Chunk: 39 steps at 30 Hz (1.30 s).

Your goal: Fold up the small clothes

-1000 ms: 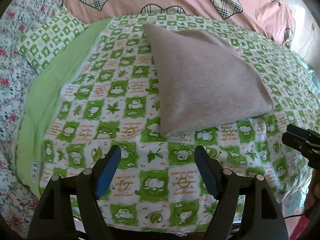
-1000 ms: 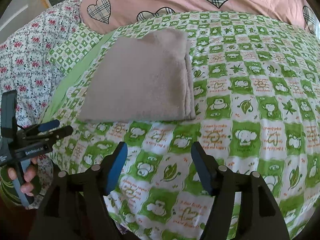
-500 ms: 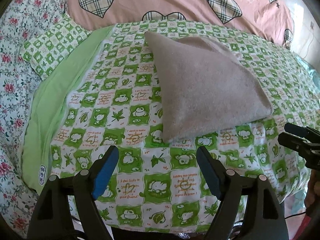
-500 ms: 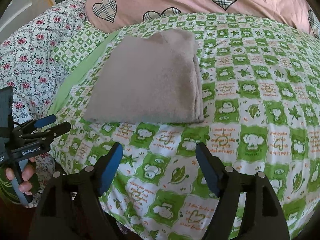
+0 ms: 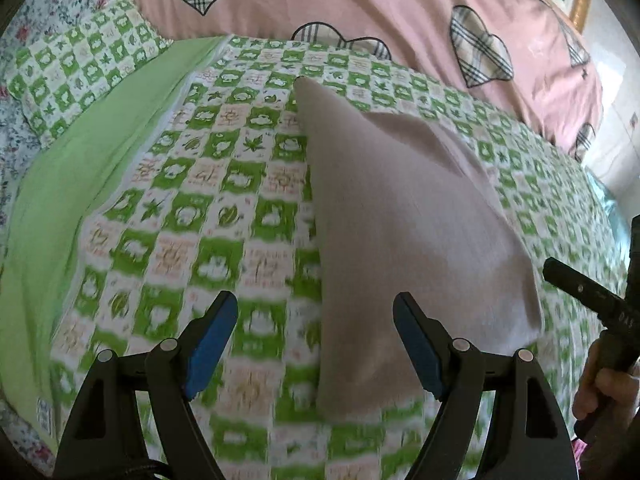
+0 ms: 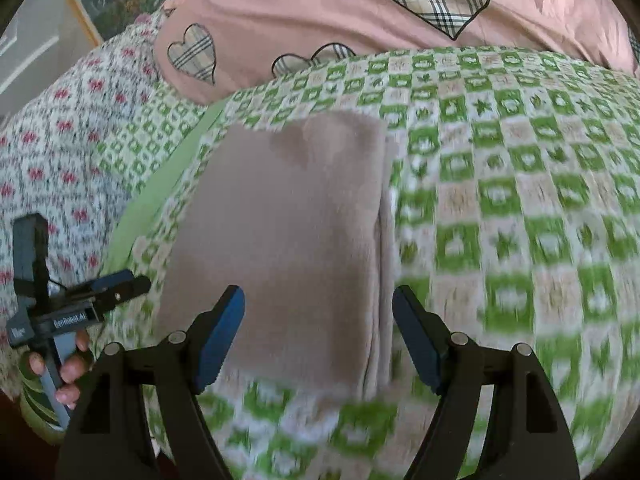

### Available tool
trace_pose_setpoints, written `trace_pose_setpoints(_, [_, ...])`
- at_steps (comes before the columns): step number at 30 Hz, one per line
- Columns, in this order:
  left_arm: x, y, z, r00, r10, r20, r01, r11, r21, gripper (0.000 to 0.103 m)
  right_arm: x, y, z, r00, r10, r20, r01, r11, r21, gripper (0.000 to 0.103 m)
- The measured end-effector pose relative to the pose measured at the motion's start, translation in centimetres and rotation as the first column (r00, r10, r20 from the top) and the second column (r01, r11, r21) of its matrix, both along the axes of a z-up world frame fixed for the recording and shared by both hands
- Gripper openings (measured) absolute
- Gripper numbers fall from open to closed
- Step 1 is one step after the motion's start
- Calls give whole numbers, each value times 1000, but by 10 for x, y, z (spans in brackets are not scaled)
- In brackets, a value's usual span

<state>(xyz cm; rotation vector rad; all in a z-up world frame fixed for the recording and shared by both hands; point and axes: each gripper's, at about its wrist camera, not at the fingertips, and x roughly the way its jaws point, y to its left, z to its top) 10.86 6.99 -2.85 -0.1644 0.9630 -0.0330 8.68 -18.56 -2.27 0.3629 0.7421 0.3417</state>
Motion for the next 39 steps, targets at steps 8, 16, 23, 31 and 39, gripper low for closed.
trace_pose_setpoints(8, [71,12,-10,999,11,-31,-15,993,-116,80,79,-16,-4,999,-11,-39,15,993,115,77])
trace_pose_setpoints(16, [140,27,-26,997,-11,-81,-14,955,-297,82,141,-30,-21,993,-7,-115,34,971,237,77])
trace_pose_setpoints(23, [187,27,-49,993,-74,-88,34,919,-393,32,160,-21,-22,995,11,-102,7,984,177,9])
trace_pose_setpoints(31, [188,12,-42,998,-59,0,57,959,-277,28,154,-21,-13,999,-30,-37,34,993,115,8])
trace_pose_setpoints(39, [220,33,-33,1000,13,13,-10,985,-171,34,151,-31,-22,993,-76,-95,88,987,135,19])
